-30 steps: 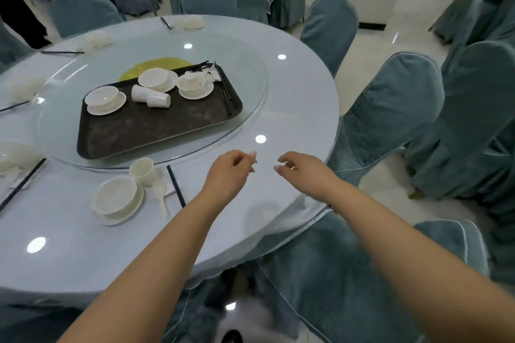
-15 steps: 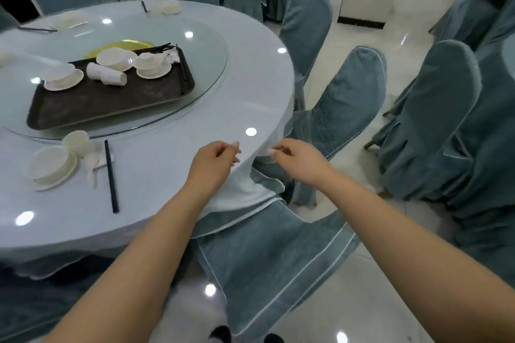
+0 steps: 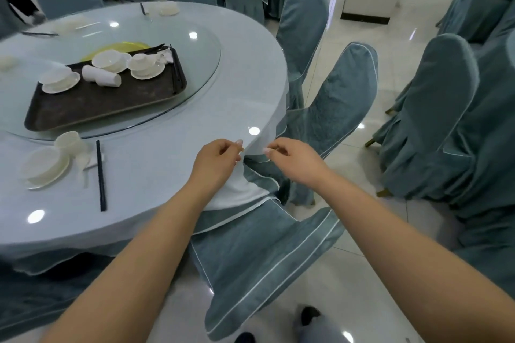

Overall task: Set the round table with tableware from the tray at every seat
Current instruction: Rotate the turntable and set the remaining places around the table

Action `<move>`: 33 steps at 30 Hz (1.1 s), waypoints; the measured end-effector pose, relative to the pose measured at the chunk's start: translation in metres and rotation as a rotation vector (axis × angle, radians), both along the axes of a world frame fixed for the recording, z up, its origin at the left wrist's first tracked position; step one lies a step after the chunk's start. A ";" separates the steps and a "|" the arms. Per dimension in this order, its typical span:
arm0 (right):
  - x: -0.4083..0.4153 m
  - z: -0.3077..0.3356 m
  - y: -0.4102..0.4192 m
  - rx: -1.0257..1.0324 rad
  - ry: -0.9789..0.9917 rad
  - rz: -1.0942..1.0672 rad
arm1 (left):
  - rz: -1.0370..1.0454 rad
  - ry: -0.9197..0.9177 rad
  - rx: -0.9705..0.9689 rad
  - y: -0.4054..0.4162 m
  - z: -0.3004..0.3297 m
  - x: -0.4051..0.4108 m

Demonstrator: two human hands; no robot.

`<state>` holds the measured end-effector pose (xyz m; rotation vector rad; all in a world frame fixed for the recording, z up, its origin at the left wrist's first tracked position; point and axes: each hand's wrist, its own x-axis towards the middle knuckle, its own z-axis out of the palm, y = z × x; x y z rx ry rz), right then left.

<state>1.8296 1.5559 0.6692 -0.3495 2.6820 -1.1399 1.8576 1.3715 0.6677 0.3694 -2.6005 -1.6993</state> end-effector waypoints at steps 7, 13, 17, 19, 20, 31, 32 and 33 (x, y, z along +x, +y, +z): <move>-0.062 -0.003 0.071 -0.013 0.011 0.071 | 0.095 -0.011 0.004 0.077 -0.005 -0.054; -0.135 -0.003 0.163 0.012 0.029 0.166 | 0.239 -0.030 0.056 0.164 -0.019 -0.108; -0.181 0.002 0.212 0.019 0.027 0.216 | 0.353 -0.019 0.084 0.202 -0.015 -0.140; -0.200 0.004 0.227 0.009 0.033 0.221 | 0.381 -0.015 0.071 0.210 -0.012 -0.152; -0.210 0.005 0.232 0.004 0.033 0.227 | 0.391 -0.014 0.065 0.213 -0.011 -0.158; -0.313 -0.003 0.212 0.021 -0.025 0.366 | 0.509 -0.014 0.078 0.200 -0.027 -0.241; -0.325 -0.004 0.206 0.027 -0.027 0.381 | 0.521 -0.008 0.080 0.196 -0.029 -0.250; -0.336 -0.005 0.201 0.031 -0.029 0.395 | 0.531 -0.005 0.078 0.192 -0.030 -0.259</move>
